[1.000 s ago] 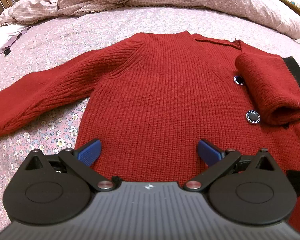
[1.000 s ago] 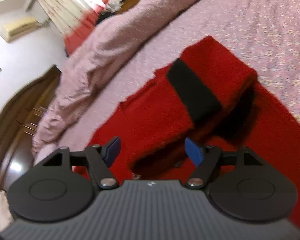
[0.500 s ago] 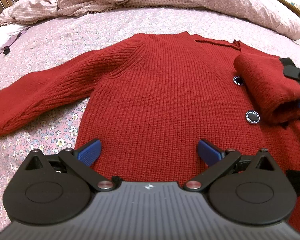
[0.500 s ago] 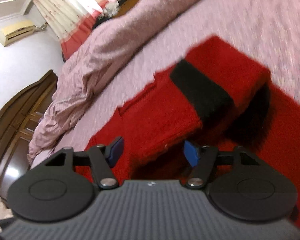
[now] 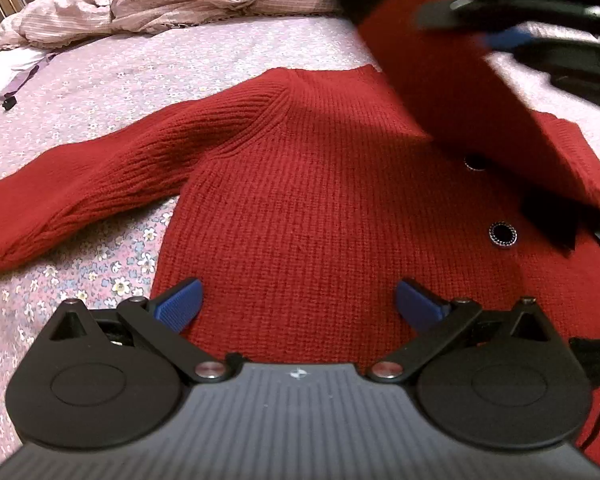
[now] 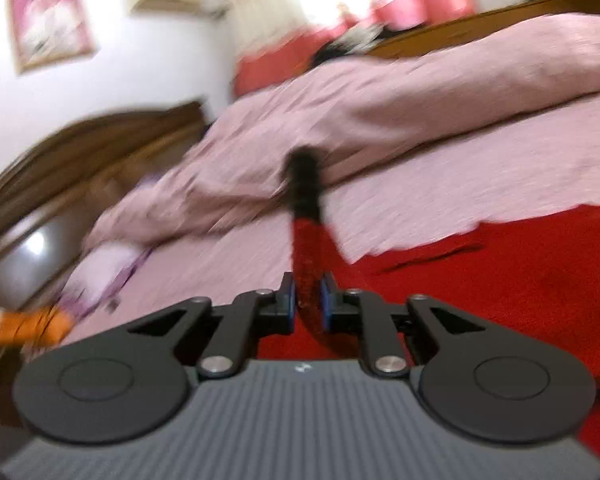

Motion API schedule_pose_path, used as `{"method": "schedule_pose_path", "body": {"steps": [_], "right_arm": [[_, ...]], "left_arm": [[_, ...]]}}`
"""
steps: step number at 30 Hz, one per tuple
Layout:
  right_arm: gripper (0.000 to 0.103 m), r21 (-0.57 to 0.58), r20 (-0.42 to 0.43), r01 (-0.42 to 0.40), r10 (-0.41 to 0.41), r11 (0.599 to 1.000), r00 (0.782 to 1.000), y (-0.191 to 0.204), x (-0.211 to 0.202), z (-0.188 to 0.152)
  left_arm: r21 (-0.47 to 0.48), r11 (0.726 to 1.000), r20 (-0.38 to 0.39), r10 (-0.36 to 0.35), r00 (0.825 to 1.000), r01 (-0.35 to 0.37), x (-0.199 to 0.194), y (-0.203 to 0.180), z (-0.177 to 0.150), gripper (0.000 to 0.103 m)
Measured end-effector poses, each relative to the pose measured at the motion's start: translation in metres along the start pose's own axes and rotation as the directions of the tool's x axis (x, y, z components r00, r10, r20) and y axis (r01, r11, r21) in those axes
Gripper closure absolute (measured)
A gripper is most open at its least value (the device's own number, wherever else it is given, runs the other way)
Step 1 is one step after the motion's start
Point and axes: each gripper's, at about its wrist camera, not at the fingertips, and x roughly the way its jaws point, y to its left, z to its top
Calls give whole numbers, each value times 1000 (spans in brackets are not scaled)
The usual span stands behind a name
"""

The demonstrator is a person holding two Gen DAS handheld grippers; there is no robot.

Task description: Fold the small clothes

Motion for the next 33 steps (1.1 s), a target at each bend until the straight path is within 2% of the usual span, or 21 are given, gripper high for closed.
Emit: {"method": "schedule_pose_path", "body": {"steps": [2, 3, 5, 7, 8, 13, 20, 27, 33], "right_arm": [[80, -16, -93, -20, 18, 1000, 995, 7, 13, -4], [71, -16, -129, -24, 21, 1000, 991, 8, 17, -6], [63, -1, -139, -43, 43, 999, 989, 6, 15, -10], [48, 14, -130, -61, 62, 998, 990, 2, 7, -11], [45, 16, -128, -63, 65, 998, 990, -1, 3, -11], [44, 22, -103, -36, 38, 999, 994, -16, -15, -9], [43, 58, -73, 108, -104, 992, 992, -61, -49, -10], [43, 108, -40, 223, -220, 969, 975, -104, -78, -5], [43, 48, -53, 316, -313, 948, 948, -131, -73, 6]], "left_arm": [[-4, 1000, 1, -7, 1000, 7, -1, 2, 0, 0], [-6, 1000, 0, -12, 1000, 12, -2, 3, 1, 0], [-10, 1000, 1, -20, 1000, 20, -2, 6, 2, 0], [-17, 1000, 2, -24, 1000, 24, -3, 8, 3, 0], [-19, 999, 2, -26, 1000, 26, -4, 9, 3, 0], [-22, 999, 27, -44, 999, 44, -14, 15, 7, 0], [-38, 997, 83, -70, 994, 74, -26, 27, 18, 0], [-9, 994, 111, -109, 988, 110, -13, 26, 40, 0], [18, 995, 118, -96, 988, 95, 14, 25, 63, 7]]}}
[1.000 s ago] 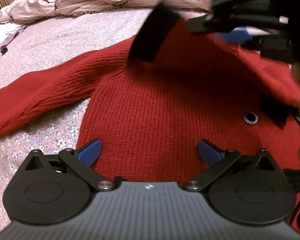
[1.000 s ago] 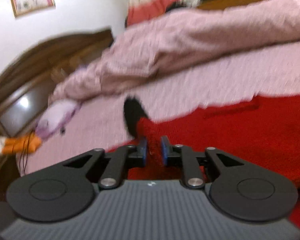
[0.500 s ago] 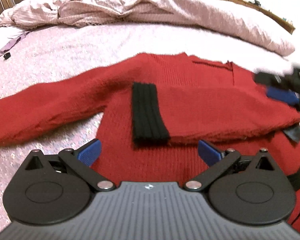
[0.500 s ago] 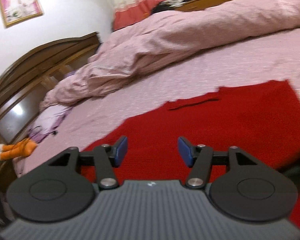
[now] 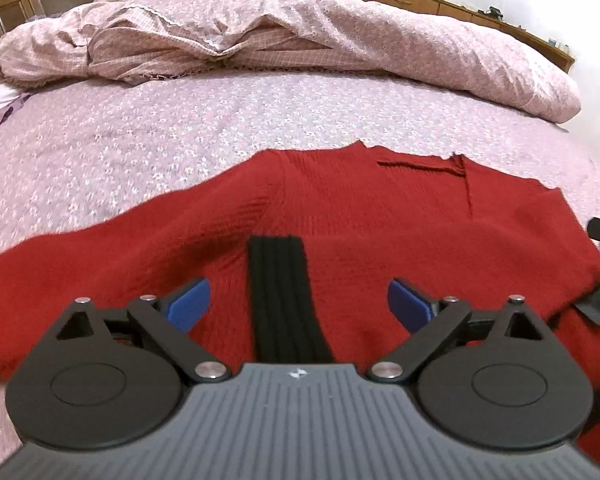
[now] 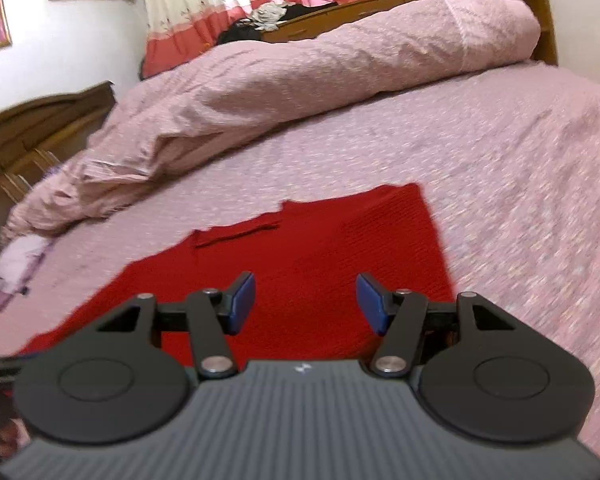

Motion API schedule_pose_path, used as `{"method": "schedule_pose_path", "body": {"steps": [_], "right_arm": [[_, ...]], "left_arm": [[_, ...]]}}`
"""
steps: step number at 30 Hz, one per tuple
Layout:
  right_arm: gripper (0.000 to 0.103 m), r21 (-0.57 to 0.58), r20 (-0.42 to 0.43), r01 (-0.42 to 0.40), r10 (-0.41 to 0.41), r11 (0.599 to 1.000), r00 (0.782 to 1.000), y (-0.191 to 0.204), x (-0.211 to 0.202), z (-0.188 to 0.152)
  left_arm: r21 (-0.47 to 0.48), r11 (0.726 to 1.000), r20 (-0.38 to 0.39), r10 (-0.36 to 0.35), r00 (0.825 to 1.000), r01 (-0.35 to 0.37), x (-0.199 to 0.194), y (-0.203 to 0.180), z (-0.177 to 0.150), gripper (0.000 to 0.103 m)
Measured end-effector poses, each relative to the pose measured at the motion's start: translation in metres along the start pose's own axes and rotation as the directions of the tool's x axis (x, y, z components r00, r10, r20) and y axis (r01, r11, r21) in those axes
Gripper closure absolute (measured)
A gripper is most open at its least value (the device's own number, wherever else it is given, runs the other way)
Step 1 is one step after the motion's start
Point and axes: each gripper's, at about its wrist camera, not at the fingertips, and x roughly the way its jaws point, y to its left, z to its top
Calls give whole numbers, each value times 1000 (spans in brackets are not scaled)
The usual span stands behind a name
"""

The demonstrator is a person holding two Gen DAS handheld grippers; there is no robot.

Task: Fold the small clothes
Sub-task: 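Grasp the black cuff of the other sleeve with the left gripper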

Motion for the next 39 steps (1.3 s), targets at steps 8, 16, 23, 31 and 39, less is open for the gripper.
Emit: {"method": "schedule_pose_path", "body": {"steps": [8, 16, 23, 31, 39], "right_arm": [[43, -3, 8, 112, -112, 994, 994, -26, 22, 3], [45, -30, -6, 106, -106, 994, 994, -29, 36, -6], [45, -44, 22, 101, -100, 994, 995, -32, 35, 0], [45, -35, 69, 200, -198, 979, 978, -55, 57, 26], [44, -10, -19, 140, -140, 990, 990, -65, 81, 23]], "left_arm": [[-12, 999, -41, -48, 998, 47, 31, 8, 8, 41], [-19, 999, -32, -28, 999, 27, 49, 8, 11, 41], [41, 998, -15, -43, 999, 44, 49, -3, 9, 67], [16, 998, -21, -57, 998, 57, 54, -2, 10, 67], [95, 994, 80, -65, 995, 57, 33, -19, 26, 89]]}}
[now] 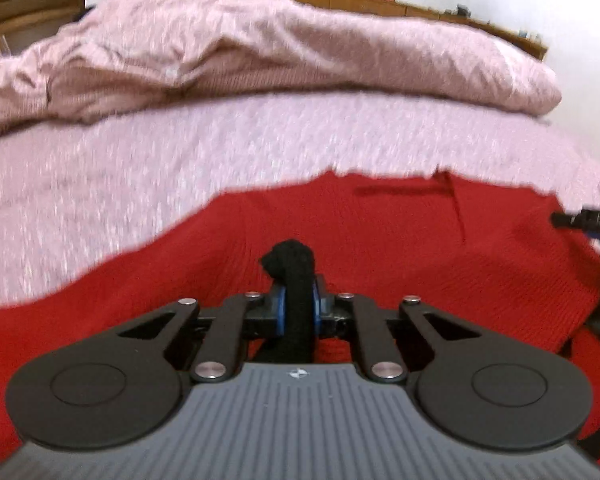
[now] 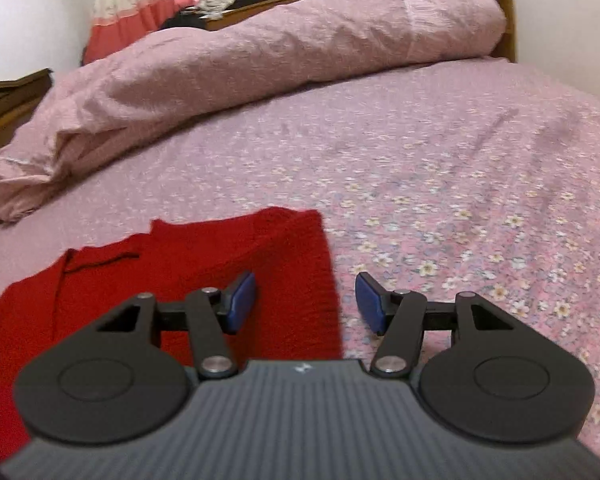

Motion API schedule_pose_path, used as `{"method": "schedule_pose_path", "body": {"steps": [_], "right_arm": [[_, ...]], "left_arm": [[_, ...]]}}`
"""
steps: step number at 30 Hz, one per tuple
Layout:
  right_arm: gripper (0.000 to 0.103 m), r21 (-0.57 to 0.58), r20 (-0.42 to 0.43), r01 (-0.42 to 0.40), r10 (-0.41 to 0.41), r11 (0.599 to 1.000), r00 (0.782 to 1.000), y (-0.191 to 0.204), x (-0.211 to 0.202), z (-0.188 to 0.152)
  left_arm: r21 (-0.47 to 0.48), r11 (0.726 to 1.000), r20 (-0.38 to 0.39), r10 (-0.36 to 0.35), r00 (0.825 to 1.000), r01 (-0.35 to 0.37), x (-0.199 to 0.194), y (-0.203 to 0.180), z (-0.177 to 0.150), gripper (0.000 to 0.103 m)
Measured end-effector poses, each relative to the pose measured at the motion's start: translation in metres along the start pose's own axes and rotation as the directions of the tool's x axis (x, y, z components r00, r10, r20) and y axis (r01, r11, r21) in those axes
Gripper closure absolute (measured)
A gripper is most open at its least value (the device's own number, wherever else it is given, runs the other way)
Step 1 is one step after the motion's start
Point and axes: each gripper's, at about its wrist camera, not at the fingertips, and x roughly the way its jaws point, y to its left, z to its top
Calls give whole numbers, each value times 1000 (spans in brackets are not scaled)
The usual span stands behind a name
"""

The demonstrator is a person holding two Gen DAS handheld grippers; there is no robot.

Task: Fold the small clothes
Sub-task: 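Grasp the black cuff of the other sleeve with the left gripper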

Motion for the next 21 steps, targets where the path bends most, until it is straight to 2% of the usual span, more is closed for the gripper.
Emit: {"method": "schedule_pose_path", "body": {"steps": [1, 2, 3, 4, 8, 10, 12, 14, 16, 18, 21], "right_arm": [[45, 6, 2, -21, 21, 1000, 1000, 0, -1, 0], [49, 4, 2, -36, 36, 999, 999, 0, -1, 0], [74, -2, 15, -32, 32, 999, 999, 2, -2, 0], [84, -16, 30, -12, 13, 1000, 999, 4, -4, 1], [87, -20, 123, 23, -20, 1000, 992, 8, -15, 6], [89, -38, 180, 87, -79, 996, 980, 10, -18, 8], [87, -42, 183, 126, -116, 991, 976, 8, -13, 9], [87, -6, 134, 107, -105, 994, 985, 2, -8, 10], [87, 11, 127, 86, -86, 996, 988, 1, -13, 6], [86, -11, 149, 65, -63, 998, 987, 5, -23, 1], [86, -73, 153, -3, 14, 997, 988, 18, -32, -6]], "left_arm": [[-5, 1000, 19, -1, 1000, 1, -2, 0, 6, 89], [-9, 1000, 36, -1, 999, 2, -3, 1, 12, 89], [-8, 1000, 55, 5, 998, -4, -3, 2, 19, 89], [-7, 1000, 70, 14, 997, -14, -3, 3, 26, 89], [-25, 999, 142, 49, 989, -46, 4, 10, 50, 89], [-24, 997, 128, 70, 989, -67, 18, 14, 58, 89], [-37, 997, 76, 69, 995, -66, 35, 17, 59, 89], [-27, 996, 35, 83, 996, -82, 50, 19, 54, 89], [6, 994, 16, 110, 994, -110, 62, 17, 48, 89], [17, 993, 5, 119, 993, -119, 69, 18, 44, 88], [27, 992, 8, 123, 992, -123, 74, 19, 40, 88]]}}
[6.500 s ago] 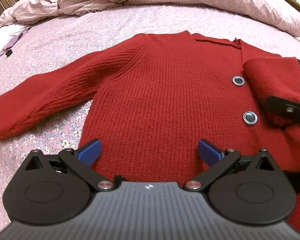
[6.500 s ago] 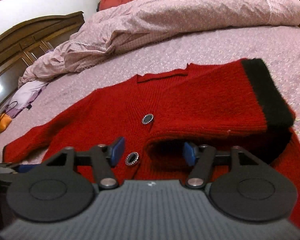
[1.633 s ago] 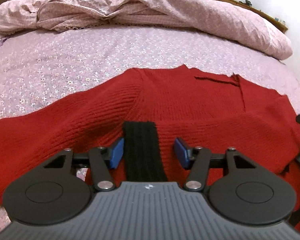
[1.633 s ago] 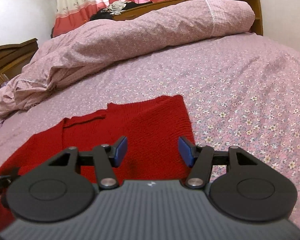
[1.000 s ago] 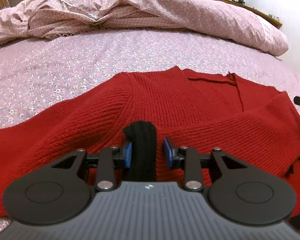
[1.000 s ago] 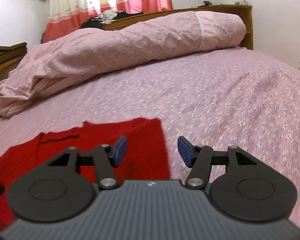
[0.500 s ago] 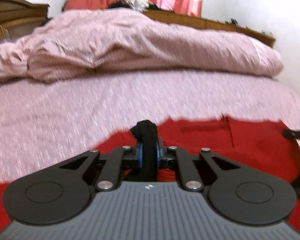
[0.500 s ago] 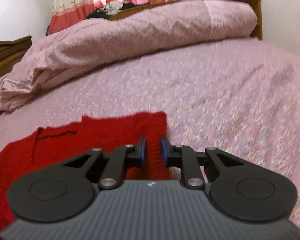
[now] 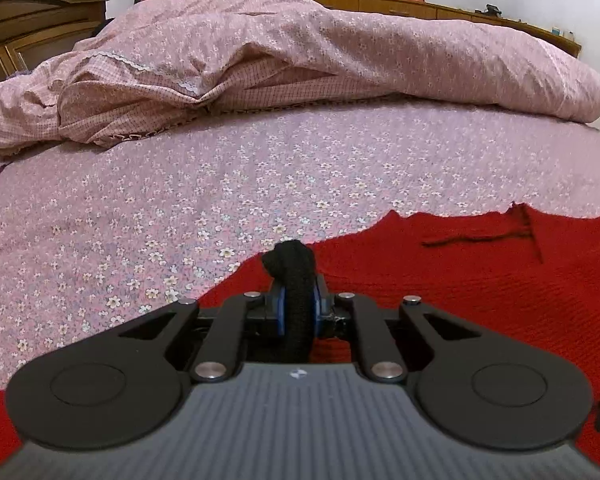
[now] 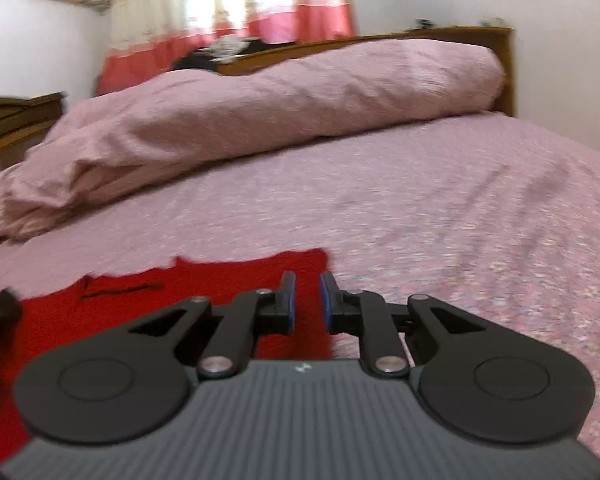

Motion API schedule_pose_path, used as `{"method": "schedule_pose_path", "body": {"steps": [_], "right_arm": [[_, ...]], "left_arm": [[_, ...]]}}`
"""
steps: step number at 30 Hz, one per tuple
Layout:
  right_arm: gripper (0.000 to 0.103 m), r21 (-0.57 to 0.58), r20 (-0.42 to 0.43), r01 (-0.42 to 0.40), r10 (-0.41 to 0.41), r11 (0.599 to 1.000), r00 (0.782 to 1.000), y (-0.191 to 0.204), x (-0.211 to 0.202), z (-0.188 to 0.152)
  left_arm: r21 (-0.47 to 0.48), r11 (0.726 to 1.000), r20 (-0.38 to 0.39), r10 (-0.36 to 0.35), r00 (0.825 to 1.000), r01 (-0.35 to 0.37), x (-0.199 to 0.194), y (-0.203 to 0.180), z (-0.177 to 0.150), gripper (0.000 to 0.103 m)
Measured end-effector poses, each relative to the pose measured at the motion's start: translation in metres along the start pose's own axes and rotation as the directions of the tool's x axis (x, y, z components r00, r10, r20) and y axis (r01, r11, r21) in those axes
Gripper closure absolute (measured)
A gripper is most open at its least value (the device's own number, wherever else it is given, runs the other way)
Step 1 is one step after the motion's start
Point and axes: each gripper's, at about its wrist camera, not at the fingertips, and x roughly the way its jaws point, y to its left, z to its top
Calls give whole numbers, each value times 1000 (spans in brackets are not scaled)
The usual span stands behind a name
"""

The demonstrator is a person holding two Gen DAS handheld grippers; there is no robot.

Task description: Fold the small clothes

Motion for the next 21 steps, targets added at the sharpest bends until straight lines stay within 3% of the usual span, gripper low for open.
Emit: {"method": "schedule_pose_path", "body": {"steps": [4, 6, 8, 11, 17, 21], "right_arm": [[87, -115, -73, -60, 52, 992, 996, 21, 7, -12], [87, -157, -126, -31, 11, 987, 992, 26, 18, -20], [87, -179, -100, -22, 4, 984, 995, 27, 18, -25], [87, -181, -114, -21, 0, 983, 994, 29, 20, -21], [86, -132, -129, -14, -3, 991, 992, 27, 4, -12], [86, -88, -96, -44, 36, 995, 995, 28, -20, -13]], "left_arm": [[36, 999, -6, 7, 1000, -7, 4, 0, -3, 87], [54, 998, -9, 27, 1000, -26, 3, 0, -2, 77], [56, 996, -9, 74, 997, -73, -2, 1, -1, 58], [34, 992, 4, 123, 992, -123, -15, 8, 4, 50], [-41, 998, 58, 39, 998, -37, -63, 23, 12, 50], [-10, 1000, 64, -27, 998, 27, -78, 10, 6, 50]]}}
